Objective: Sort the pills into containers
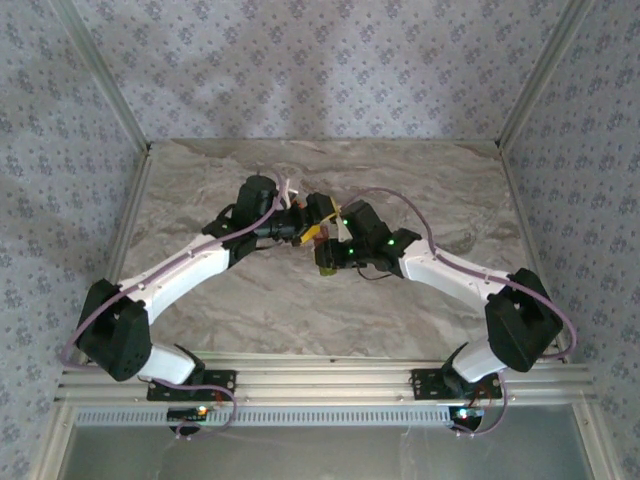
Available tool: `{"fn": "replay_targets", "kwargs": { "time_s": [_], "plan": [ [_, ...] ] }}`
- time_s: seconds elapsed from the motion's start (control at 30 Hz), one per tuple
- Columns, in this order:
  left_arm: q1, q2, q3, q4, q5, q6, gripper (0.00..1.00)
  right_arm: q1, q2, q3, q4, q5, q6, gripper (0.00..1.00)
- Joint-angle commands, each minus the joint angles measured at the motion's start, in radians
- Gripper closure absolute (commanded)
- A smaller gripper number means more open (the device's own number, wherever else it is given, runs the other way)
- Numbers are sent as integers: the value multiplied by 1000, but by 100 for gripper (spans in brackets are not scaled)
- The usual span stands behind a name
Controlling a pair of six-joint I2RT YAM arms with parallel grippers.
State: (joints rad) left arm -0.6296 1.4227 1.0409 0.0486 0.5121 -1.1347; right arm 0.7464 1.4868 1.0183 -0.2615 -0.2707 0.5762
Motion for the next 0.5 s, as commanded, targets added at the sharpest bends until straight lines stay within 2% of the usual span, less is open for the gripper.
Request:
{"fn": "replay_targets", "kwargs": {
  "time_s": [0.0, 0.13, 0.27, 0.37, 0.47],
  "plan": [
    [-13, -5, 38, 119, 26, -50, 7, 10, 10, 5, 2, -21, -10, 85],
    [-4, -38, 49, 22, -64, -6, 7, 4, -5, -16, -1, -16, -12, 85],
    [56, -121, -32, -63, -179, -22, 5, -20, -28, -68, -17, -19, -32, 85],
    [128, -186, -126, -69, -188, -48, 5, -38, -26, -100, -63, -22, -92, 84],
    [185, -241, -192, -113, -184, -16, 5, -53, -10, -112, -123, -17, -172, 83]
  ]
}}
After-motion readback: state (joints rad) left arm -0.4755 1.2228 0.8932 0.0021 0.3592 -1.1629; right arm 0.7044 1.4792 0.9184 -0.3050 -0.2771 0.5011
